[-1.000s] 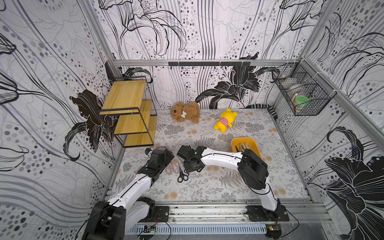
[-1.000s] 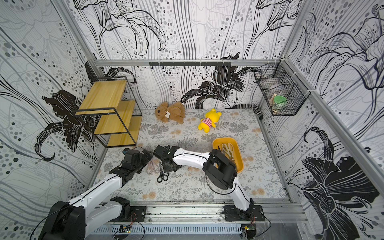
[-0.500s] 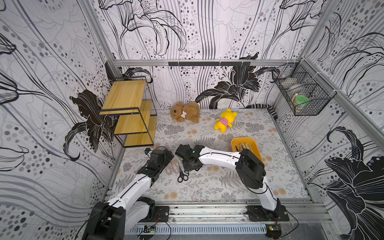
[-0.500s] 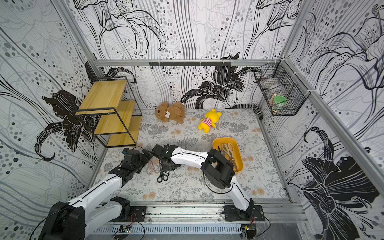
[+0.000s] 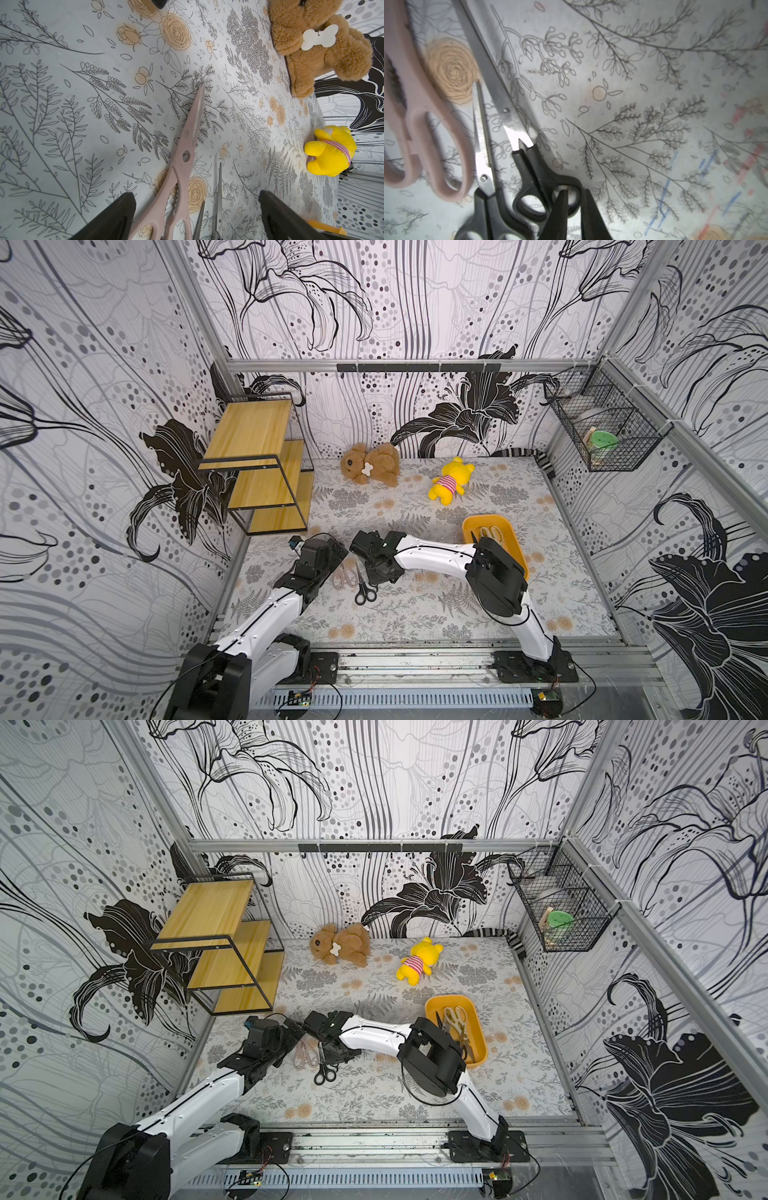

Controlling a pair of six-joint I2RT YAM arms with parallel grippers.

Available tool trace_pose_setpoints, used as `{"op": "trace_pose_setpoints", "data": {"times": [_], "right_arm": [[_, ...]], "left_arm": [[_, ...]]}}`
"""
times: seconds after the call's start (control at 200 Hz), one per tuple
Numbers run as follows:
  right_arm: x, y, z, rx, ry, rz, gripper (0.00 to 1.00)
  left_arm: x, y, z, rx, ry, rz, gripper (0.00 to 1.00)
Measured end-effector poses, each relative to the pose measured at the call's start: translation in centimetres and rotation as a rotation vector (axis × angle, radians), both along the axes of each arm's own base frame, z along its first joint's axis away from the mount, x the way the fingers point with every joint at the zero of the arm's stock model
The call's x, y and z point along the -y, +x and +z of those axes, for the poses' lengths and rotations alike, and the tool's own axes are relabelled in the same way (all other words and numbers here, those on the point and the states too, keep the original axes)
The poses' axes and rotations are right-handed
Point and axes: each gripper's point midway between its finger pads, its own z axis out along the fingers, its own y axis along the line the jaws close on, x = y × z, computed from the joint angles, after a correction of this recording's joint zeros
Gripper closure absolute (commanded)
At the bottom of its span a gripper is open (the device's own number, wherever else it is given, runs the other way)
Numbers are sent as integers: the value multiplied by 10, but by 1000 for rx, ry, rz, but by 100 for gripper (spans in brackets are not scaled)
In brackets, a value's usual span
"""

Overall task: Put the scissors into the storage box
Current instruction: Pick up the scissors from the center of the board.

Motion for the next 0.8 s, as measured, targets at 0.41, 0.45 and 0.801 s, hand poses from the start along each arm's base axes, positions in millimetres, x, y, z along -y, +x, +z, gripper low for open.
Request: {"op": "trace_pose_setpoints", "data": {"times": [0.41,0.45,0.801], "right_arm": [[1,1,0,3,-5,-2,79],[2,1,-2,3,-11,-2,79],[5,1,-5,5,-29,-5,82]], "left_arm": [[0,0,1,4,-1,1,3],[0,0,1,3,-1,1,3],[-1,-1,1,5,-1,1,3]]}}
